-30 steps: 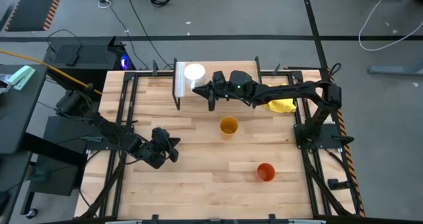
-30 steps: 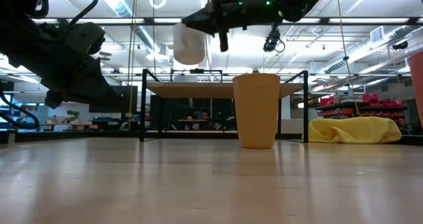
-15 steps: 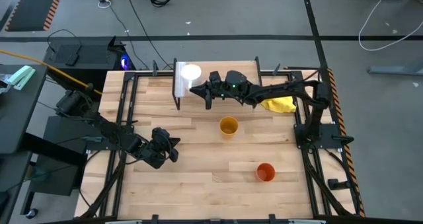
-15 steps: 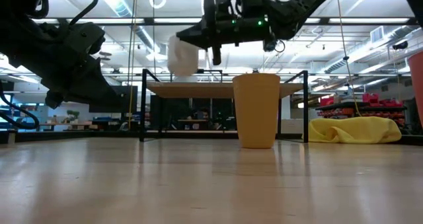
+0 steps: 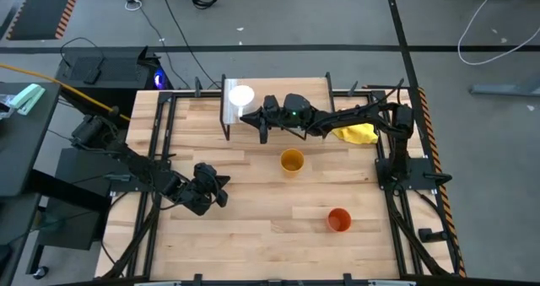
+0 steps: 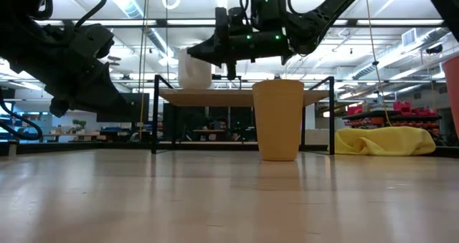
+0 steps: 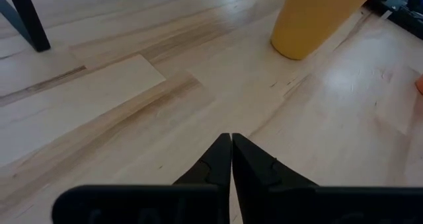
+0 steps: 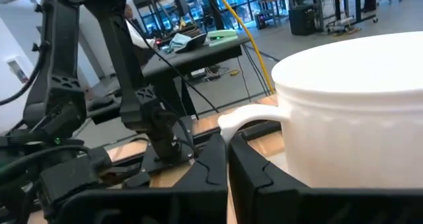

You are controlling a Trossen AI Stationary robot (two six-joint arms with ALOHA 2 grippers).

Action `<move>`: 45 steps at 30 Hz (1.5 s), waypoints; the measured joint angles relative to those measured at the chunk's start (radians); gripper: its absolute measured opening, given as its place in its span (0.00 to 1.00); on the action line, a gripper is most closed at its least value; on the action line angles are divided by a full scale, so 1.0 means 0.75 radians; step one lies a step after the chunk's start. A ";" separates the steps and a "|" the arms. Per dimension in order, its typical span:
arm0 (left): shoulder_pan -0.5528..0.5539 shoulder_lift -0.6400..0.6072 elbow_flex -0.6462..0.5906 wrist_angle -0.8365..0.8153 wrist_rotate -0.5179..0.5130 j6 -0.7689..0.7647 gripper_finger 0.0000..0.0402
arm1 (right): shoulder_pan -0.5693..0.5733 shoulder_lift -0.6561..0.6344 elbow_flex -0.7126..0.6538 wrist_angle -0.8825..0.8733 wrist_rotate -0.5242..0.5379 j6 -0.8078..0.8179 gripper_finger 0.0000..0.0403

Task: Stack small to large cups/mugs on shelf
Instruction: Put the white mug on the shelf

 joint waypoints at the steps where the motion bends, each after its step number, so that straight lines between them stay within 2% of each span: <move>1: 0.000 0.000 0.000 0.000 0.000 -0.001 0.04 | 0.000 0.000 0.000 0.006 0.000 -0.007 0.00; 7: 0.000 0.000 0.000 0.001 0.000 0.000 0.02 | 0.000 0.005 0.000 0.024 0.011 -0.021 0.00; 14: 0.000 0.000 0.000 0.001 0.000 0.001 0.06 | 0.000 0.018 0.000 0.018 0.012 -0.017 0.00; 23: 0.000 0.000 0.000 0.001 0.000 0.002 0.02 | -0.009 0.050 0.000 0.038 0.013 -0.009 0.01; 29: 0.000 0.000 0.000 0.001 0.000 0.003 0.06 | -0.009 0.049 0.000 0.038 0.012 -0.003 0.01; 39: 0.000 0.000 0.000 0.001 0.000 0.003 0.02 | -0.009 0.049 0.000 0.000 0.017 0.035 0.15; 45: 0.000 0.000 0.000 0.000 0.000 0.003 0.05 | -0.009 0.049 0.000 -0.016 0.055 0.034 0.21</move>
